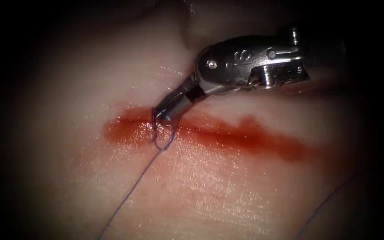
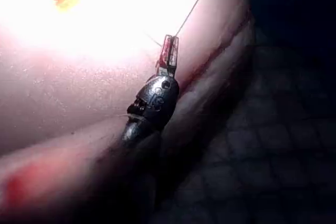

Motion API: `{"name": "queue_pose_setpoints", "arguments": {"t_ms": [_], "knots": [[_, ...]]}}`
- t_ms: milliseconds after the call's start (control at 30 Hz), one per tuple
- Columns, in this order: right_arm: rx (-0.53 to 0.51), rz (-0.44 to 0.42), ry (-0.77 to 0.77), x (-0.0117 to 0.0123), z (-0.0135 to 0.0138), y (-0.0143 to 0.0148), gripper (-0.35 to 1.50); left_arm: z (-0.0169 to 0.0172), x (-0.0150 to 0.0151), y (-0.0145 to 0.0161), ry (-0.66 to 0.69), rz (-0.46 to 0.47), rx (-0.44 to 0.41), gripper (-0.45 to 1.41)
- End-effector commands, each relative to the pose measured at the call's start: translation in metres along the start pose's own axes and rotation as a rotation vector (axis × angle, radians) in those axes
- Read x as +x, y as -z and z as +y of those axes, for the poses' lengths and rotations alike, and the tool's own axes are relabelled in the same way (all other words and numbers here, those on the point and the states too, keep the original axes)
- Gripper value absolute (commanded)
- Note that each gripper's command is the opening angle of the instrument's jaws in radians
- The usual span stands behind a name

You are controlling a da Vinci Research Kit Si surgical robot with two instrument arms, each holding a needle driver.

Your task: Wound Closure

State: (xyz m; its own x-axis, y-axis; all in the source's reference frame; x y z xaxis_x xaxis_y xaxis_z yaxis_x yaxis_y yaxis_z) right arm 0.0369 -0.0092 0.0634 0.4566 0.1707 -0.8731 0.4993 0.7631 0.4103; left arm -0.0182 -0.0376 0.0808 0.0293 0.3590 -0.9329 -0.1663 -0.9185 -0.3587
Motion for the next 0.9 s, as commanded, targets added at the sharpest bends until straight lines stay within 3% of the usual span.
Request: {"name": "queue_pose_setpoints", "arguments": {"t_ms": [33, 367, 900], "knots": [[0.000, 0.000, 0.005, -0.0002, 0.0006, -0.0008, -0.35, 0.0013, -0.0007, 0.0000, 0.011, 0.000, 0.000, -0.45], [-0.008, -0.005, 0.015, 0.0007, 0.0019, -0.0005, -0.35, 0.0053, -0.0009, 0.0027, 0.030, -0.005, 0.026, -0.45], [-0.183, -0.143, 0.006, -0.0020, 0.0048, 0.0004, -0.35, 0.0082, -0.0013, 0.0010, 0.051, -0.005, 0.031, -0.45]]}}
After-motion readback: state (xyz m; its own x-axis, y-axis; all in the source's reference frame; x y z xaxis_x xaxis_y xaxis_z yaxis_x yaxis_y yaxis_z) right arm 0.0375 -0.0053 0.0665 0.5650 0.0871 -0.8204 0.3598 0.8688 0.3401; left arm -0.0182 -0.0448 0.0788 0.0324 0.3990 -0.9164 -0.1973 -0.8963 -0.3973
